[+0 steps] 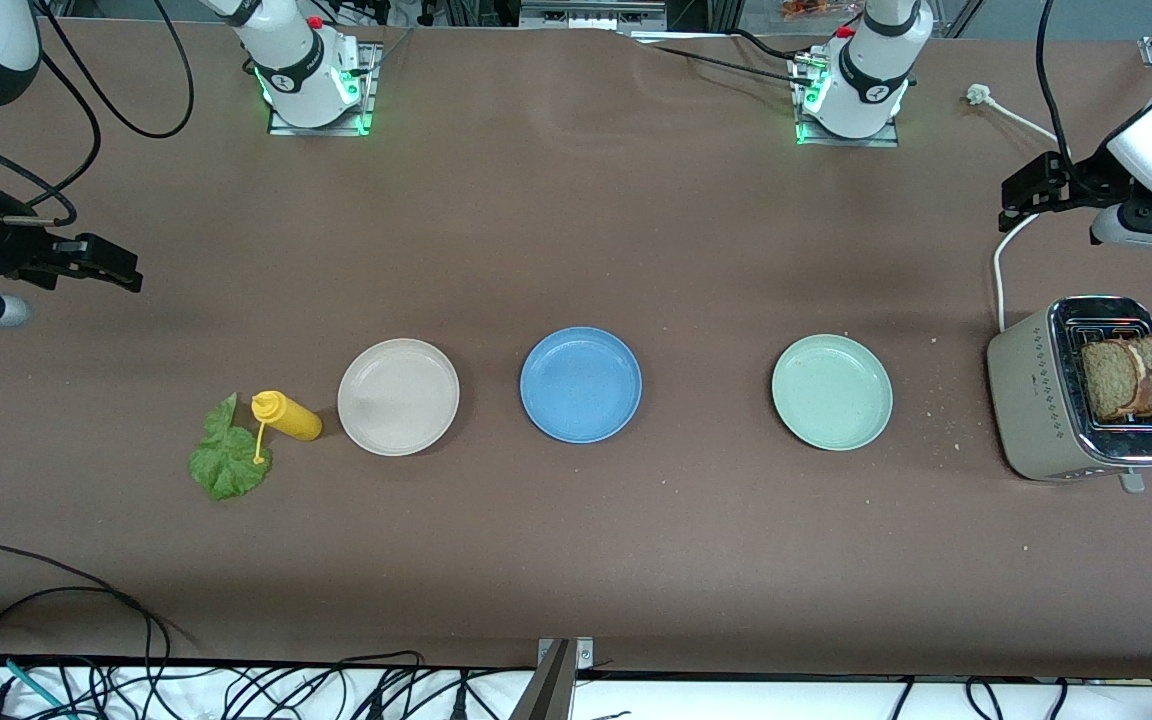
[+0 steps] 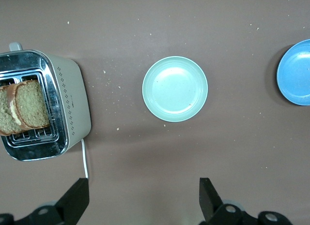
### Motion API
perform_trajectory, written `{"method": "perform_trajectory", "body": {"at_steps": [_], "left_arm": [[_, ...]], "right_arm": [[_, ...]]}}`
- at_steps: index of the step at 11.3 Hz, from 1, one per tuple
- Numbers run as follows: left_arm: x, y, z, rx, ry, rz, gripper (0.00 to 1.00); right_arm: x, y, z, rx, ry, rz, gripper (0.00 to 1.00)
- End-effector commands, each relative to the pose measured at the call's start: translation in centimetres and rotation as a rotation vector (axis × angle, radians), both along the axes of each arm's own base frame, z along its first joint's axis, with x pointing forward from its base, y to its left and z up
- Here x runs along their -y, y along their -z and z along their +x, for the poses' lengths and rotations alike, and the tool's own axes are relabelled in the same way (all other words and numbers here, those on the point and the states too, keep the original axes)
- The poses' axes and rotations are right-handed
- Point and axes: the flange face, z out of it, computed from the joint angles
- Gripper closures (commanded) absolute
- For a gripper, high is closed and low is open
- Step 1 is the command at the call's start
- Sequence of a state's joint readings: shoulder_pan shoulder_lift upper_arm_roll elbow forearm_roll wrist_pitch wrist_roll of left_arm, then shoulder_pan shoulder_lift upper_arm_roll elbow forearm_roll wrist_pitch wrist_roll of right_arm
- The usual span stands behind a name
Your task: Make sandwich in blue plate with both arms
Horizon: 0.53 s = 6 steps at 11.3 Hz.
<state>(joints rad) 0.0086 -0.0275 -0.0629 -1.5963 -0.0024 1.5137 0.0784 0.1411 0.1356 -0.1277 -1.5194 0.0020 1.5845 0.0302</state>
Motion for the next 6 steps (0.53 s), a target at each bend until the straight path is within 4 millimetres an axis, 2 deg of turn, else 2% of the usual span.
{"method": "perform_trajectory", "body": {"at_steps": [1, 6], "left_arm": [[-0.06, -0.56, 0.08, -0.002, -0.002, -0.013, 0.0], [-0.14, -0.5, -0.1, -0.017, -0.007, -0.006, 0.0]], "right_arm": [[0.23, -0.75, -0.09, 0.012, 0.0, 0.005, 0.0], [0.32, -0.76, -0.08, 0.014, 0.0, 0.005, 0.0]]}}
